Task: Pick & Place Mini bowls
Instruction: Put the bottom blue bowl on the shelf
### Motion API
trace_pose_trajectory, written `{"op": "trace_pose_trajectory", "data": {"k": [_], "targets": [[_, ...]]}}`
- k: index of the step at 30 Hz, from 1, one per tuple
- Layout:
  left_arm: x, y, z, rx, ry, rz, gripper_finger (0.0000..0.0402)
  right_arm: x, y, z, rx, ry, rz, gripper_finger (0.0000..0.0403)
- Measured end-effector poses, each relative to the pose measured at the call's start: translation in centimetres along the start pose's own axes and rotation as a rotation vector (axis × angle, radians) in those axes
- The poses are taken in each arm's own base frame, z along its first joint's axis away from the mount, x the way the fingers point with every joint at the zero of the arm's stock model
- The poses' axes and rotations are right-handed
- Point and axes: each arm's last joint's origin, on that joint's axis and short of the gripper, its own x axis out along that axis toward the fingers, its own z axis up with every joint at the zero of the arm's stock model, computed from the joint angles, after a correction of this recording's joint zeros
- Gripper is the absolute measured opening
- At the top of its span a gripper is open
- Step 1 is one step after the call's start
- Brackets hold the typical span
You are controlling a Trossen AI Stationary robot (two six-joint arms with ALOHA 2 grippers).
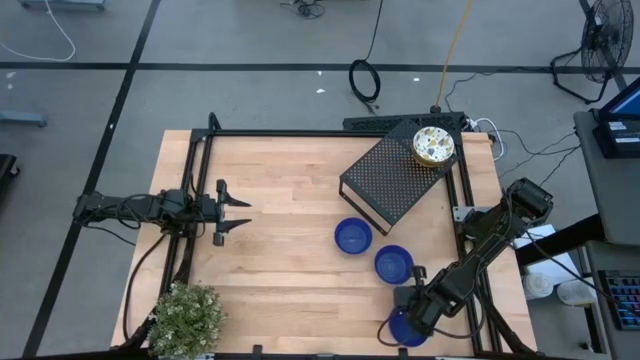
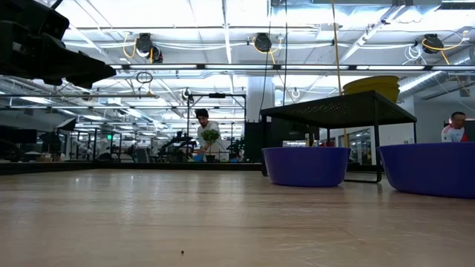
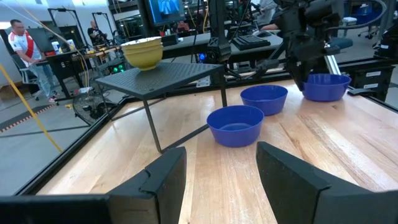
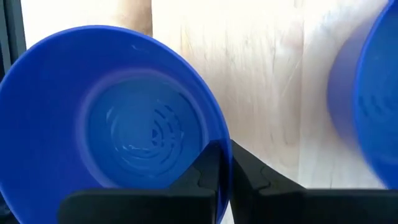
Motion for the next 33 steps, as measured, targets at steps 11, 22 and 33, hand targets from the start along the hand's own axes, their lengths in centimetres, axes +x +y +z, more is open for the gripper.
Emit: {"op": "trace_pose_trajectory", "data": {"k": [11, 22, 33], "targets": [[0.0, 0.0, 0.0, 0.000, 0.000, 0.000, 0.0198, 0.0, 0.3, 1.8, -0.055, -0.155, 0.052, 0.0006], [0.0, 0.0, 0.0, 0.000, 0.000, 0.000, 0.0198, -0.1, -0.8, 4.7, -0.124, -0.270, 0.093, 0.0002], [0.0, 0.0, 0.0, 0.000, 0.000, 0.000, 0.0198, -0.2, -2.6, 7.2, -0.192, -0.361, 0.078, 0.0002]]}}
